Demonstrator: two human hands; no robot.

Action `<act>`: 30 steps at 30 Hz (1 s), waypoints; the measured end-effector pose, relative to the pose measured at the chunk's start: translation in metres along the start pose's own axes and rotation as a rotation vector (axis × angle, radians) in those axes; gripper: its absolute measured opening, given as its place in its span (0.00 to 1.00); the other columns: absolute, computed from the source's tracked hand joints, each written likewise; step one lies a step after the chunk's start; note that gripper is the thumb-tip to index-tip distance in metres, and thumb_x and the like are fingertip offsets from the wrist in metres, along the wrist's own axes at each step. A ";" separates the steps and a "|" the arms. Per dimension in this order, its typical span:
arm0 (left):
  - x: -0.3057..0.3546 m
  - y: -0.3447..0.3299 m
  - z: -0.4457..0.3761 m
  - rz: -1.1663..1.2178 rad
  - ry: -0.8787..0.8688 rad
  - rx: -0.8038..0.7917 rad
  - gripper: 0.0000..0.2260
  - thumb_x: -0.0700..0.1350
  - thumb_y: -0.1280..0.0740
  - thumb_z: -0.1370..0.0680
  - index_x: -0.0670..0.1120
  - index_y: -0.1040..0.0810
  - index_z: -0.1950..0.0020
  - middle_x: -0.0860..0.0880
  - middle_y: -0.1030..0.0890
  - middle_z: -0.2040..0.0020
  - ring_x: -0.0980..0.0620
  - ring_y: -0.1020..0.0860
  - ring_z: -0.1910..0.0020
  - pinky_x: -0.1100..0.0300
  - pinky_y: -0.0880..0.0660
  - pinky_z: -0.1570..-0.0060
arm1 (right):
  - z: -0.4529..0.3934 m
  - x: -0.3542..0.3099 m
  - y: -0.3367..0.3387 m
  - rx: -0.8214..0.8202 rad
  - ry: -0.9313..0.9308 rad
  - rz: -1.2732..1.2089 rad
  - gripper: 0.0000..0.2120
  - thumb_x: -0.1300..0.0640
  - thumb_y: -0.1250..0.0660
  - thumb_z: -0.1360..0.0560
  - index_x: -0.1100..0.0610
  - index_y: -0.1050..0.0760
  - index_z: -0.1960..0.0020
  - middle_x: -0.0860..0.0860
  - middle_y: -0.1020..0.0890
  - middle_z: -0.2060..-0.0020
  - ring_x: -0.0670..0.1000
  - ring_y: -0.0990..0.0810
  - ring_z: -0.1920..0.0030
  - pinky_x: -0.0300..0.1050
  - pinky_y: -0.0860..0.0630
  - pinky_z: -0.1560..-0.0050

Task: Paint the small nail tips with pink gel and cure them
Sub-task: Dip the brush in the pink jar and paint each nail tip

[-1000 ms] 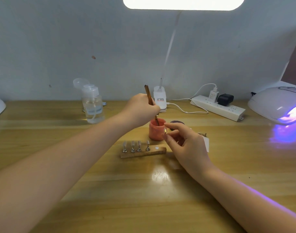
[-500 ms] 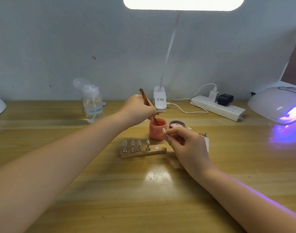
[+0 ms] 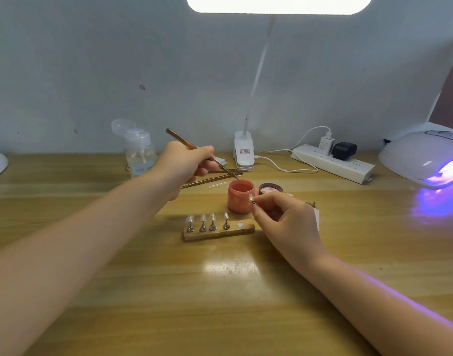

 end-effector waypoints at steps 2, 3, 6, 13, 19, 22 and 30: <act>-0.011 0.003 0.001 0.051 0.056 -0.001 0.10 0.48 0.34 0.21 0.43 0.19 0.56 0.52 0.16 0.68 0.58 0.24 0.71 0.63 0.28 0.68 | 0.000 -0.001 0.000 -0.007 -0.001 -0.004 0.05 0.61 0.28 0.28 0.57 0.17 0.52 0.47 0.17 0.63 0.45 0.19 0.61 0.45 0.21 0.57; -0.016 0.003 0.002 0.084 0.083 -0.004 0.10 0.48 0.34 0.21 0.43 0.19 0.56 0.52 0.16 0.68 0.59 0.24 0.73 0.64 0.28 0.70 | 0.000 -0.001 0.000 -0.011 0.000 -0.002 0.04 0.61 0.28 0.28 0.57 0.17 0.53 0.47 0.17 0.63 0.45 0.20 0.62 0.45 0.22 0.57; -0.024 0.004 0.006 0.203 0.139 -0.018 0.09 0.48 0.33 0.21 0.44 0.19 0.56 0.51 0.16 0.67 0.60 0.24 0.75 0.67 0.29 0.74 | 0.001 -0.002 -0.001 -0.022 0.002 0.002 0.04 0.61 0.28 0.28 0.57 0.17 0.53 0.47 0.17 0.63 0.44 0.20 0.62 0.45 0.22 0.58; -0.010 0.012 0.033 0.410 -0.059 -0.090 0.02 0.42 0.29 0.24 0.45 0.19 0.56 0.47 0.15 0.62 0.57 0.20 0.68 0.66 0.24 0.69 | 0.000 0.000 -0.002 -0.038 -0.016 -0.011 0.05 0.61 0.29 0.27 0.57 0.17 0.51 0.48 0.17 0.62 0.45 0.20 0.61 0.46 0.22 0.56; -0.001 0.014 0.090 0.209 -0.429 -0.064 0.01 0.42 0.32 0.26 0.46 0.20 0.57 0.47 0.16 0.64 0.54 0.18 0.65 0.65 0.23 0.66 | -0.002 0.004 -0.002 -0.034 -0.022 -0.005 0.05 0.60 0.29 0.27 0.57 0.17 0.51 0.46 0.17 0.61 0.41 0.21 0.60 0.36 0.24 0.57; -0.005 0.004 0.113 0.112 -0.522 -0.093 0.06 0.43 0.33 0.26 0.50 0.21 0.49 0.50 0.16 0.59 0.51 0.17 0.59 0.61 0.20 0.62 | -0.002 0.004 -0.001 -0.025 -0.015 -0.004 0.04 0.60 0.28 0.27 0.56 0.18 0.52 0.44 0.18 0.62 0.38 0.22 0.61 0.29 0.28 0.59; -0.001 -0.004 0.131 -0.037 -0.683 -0.089 0.07 0.48 0.34 0.24 0.51 0.20 0.48 0.55 0.16 0.56 0.56 0.17 0.55 0.61 0.21 0.56 | -0.001 0.000 0.001 -0.008 0.019 0.013 0.05 0.60 0.27 0.28 0.55 0.17 0.52 0.45 0.17 0.61 0.40 0.21 0.59 0.29 0.26 0.58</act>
Point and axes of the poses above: each hand's wrist, its own z-axis away from the middle knuckle, its own y-axis out of the back of the hand, x = y × z, the point moved 8 cm from there along -z, towards the middle knuckle
